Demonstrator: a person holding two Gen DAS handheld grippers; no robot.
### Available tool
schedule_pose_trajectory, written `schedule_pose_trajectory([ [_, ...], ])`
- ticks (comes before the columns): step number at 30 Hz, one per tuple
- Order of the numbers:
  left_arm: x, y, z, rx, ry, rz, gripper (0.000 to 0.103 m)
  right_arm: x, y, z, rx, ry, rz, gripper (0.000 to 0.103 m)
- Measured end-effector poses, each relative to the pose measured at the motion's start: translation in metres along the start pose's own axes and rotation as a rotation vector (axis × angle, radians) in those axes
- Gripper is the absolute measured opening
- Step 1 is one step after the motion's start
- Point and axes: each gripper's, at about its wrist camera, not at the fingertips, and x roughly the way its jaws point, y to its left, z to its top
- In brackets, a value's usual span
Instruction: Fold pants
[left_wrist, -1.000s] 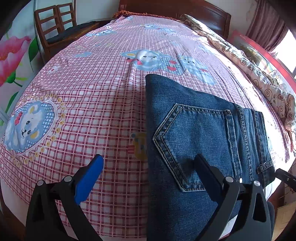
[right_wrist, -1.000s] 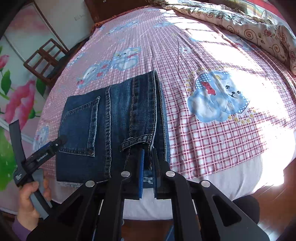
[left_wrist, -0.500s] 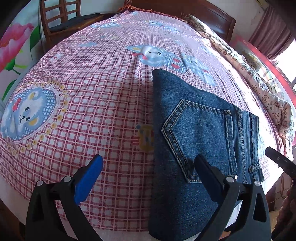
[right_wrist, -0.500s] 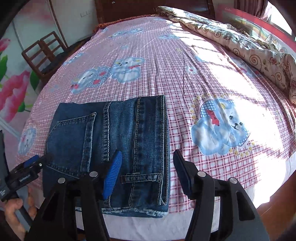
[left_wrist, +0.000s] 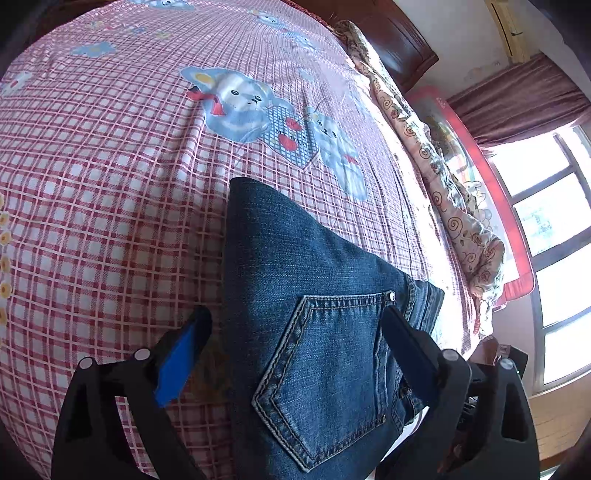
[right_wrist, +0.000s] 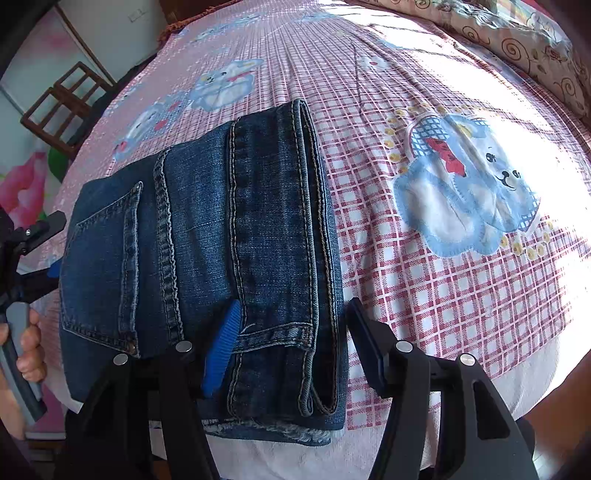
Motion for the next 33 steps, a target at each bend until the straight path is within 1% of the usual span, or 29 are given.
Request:
schedule_pose_trajectory([
  [1, 0.004, 0.003, 0.000, -0.020, 0.015, -0.033, 0.073, 0.001, 0.000, 0.000, 0.002, -0.001, 0.004, 0.058],
  [2, 0.006, 0.006, -0.001, -0.028, 0.021, -0.033, 0.066, 0.001, -0.002, 0.000, 0.001, -0.002, 0.006, 0.058],
  [3, 0.009, 0.008, -0.002, -0.026, 0.026, -0.016, 0.060, 0.001, -0.002, 0.000, 0.001, -0.003, 0.009, 0.058],
  [4, 0.012, 0.011, -0.004, -0.034, 0.033, 0.006, 0.046, 0.001, -0.003, 0.000, 0.002, -0.004, 0.015, 0.058],
  [5, 0.012, 0.015, -0.005, -0.060, 0.029, 0.005, 0.038, 0.001, -0.004, 0.000, 0.005, -0.005, 0.022, 0.059],
  [6, 0.010, 0.019, -0.007, -0.080, 0.023, -0.014, 0.034, 0.000, -0.006, 0.000, 0.007, -0.007, 0.027, 0.059],
  [7, 0.008, 0.018, -0.007, -0.074, 0.011, -0.010, 0.025, -0.001, -0.006, -0.001, 0.009, -0.009, 0.029, 0.059],
  [8, 0.006, 0.013, -0.009, -0.057, 0.003, 0.002, 0.020, -0.002, -0.007, -0.001, 0.010, -0.011, 0.031, 0.059],
  [11, -0.003, -0.013, -0.010, 0.007, -0.044, 0.058, 0.015, -0.005, -0.009, -0.004, 0.019, -0.024, 0.030, 0.059],
  [13, -0.013, -0.035, -0.007, 0.065, -0.093, 0.078, 0.014, -0.009, -0.009, -0.006, 0.026, -0.033, 0.030, 0.059],
  [14, -0.020, -0.046, -0.008, 0.101, -0.123, 0.090, 0.014, -0.012, -0.008, -0.006, 0.024, -0.040, 0.033, 0.059],
  [16, -0.029, -0.066, -0.010, 0.202, -0.180, 0.145, 0.014, -0.014, -0.003, -0.008, -0.003, -0.054, 0.029, 0.059],
  [17, -0.029, -0.069, -0.009, 0.225, -0.187, 0.157, 0.014, -0.012, -0.001, -0.007, -0.014, -0.051, 0.020, 0.059],
  [18, -0.025, -0.062, -0.004, 0.207, -0.172, 0.168, 0.014, -0.009, 0.000, -0.007, -0.017, -0.045, 0.021, 0.059],
  [19, -0.016, -0.049, 0.001, 0.162, -0.145, 0.186, 0.014, -0.006, 0.000, -0.006, -0.021, -0.041, 0.019, 0.059],
  [21, 0.008, -0.019, 0.004, 0.095, -0.069, 0.253, 0.019, -0.007, 0.000, -0.006, -0.026, -0.037, 0.038, 0.062],
  [22, 0.012, -0.009, 0.002, 0.075, -0.065, 0.255, 0.029, -0.009, -0.001, -0.005, -0.032, -0.026, 0.049, 0.063],
  [23, 0.008, -0.003, 0.002, 0.061, -0.082, 0.239, 0.040, -0.013, -0.005, -0.005, -0.021, -0.017, 0.075, 0.063],
  [24, 0.002, 0.001, 0.002, 0.036, -0.097, 0.236, 0.048, -0.020, -0.013, -0.005, 0.013, -0.029, 0.121, 0.063],
  [25, -0.005, 0.006, 0.002, 0.014, -0.108, 0.240, 0.068, -0.028, -0.023, -0.004, 0.055, -0.053, 0.179, 0.063],
  [26, -0.012, 0.009, 0.004, 0.006, -0.120, 0.213, 0.080, -0.035, -0.033, -0.003, 0.100, -0.080, 0.230, 0.064],
  [27, -0.017, 0.011, 0.006, 0.016, -0.137, 0.190, 0.081, -0.040, -0.044, 0.000, 0.138, -0.101, 0.266, 0.065],
  [28, -0.019, 0.010, 0.008, 0.038, -0.140, 0.180, 0.083, -0.042, -0.054, 0.004, 0.168, -0.119, 0.297, 0.069],
  [29, -0.017, 0.011, 0.012, 0.055, -0.121, 0.179, 0.087, -0.041, -0.064, 0.008, 0.195, -0.126, 0.300, 0.070],
  [30, -0.013, 0.011, 0.016, 0.060, -0.094, 0.170, 0.087, -0.037, -0.071, 0.012, 0.210, -0.121, 0.287, 0.070],
  [31, -0.006, 0.010, 0.018, 0.066, -0.065, 0.147, 0.087, -0.031, -0.076, 0.015, 0.220, -0.105, 0.310, 0.070],
  [32, -0.002, 0.008, 0.018, 0.077, -0.044, 0.145, 0.087, -0.025, -0.081, 0.016, 0.241, -0.086, 0.357, 0.070],
  [33, 0.003, 0.005, 0.016, 0.090, -0.029, 0.161, 0.087, -0.020, -0.084, 0.018, 0.254, -0.073, 0.391, 0.070],
])
